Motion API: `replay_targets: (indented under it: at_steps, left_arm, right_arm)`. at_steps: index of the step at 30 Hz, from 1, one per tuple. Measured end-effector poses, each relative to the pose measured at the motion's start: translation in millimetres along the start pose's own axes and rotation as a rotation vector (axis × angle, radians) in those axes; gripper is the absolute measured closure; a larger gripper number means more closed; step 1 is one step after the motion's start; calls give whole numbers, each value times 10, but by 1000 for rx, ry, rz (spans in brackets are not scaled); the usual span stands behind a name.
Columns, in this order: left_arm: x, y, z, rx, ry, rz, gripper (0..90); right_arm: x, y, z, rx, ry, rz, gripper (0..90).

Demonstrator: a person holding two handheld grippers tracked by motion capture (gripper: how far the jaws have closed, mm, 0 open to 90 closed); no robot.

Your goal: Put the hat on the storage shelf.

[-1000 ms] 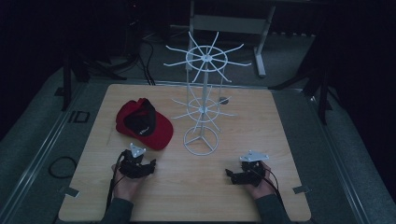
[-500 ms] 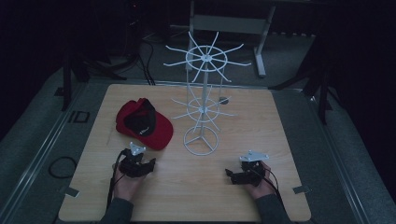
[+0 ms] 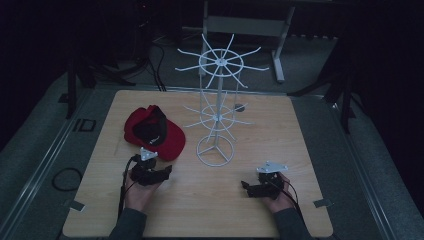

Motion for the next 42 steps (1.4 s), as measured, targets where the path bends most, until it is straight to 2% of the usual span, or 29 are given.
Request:
replay_targets:
  at_steps: [6,11,15,20,24,25,31,34,37,42]
  left_arm:
    - [-19,64,65,-3,-13,17,336]
    - [-83,181,83,-15,-56,18,336]
    - [-60,234,115,-16,-91,-4,348]
    - [-46,275,192,-5,-119,-9,370]
    - [-92,318,210,-21,-149,5,429]
    - [-99,319,211,-22,-159,-5,438]
    - [-188,253,203,-30,-152,15,510]
    - [-262,227,196,-29,-168,21,534]
    - [-301,232,204,-19,-183,19,515]
    - [-263,335,218,-19,-190,10,476]
  right_arm:
    - [0,0,0,0,0,0,131]
    - [0,0,0,0,0,0,131]
    - [0,1,1,0,0,0,131]
    - [0,1,1,0,0,0,131]
    - [0,1,1,0,0,0,131]
    - [0,1,1,0,0,0,131]
    - [0,2,2,0,0,0,131]
    - [0,2,2,0,0,0,131]
    - [1,2,2,0,0,0,131]
    - [1,2,2,0,0,0,131]
Point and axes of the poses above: each handheld gripper's, and its own axes: y roughly forward along the jaws, z roughly out of its top, x roughly to its right, the point moved 10 cm from there along y, roughly forward along the jaws, and after that the axes turned 7 degrees about z, right-handed, at the moved point
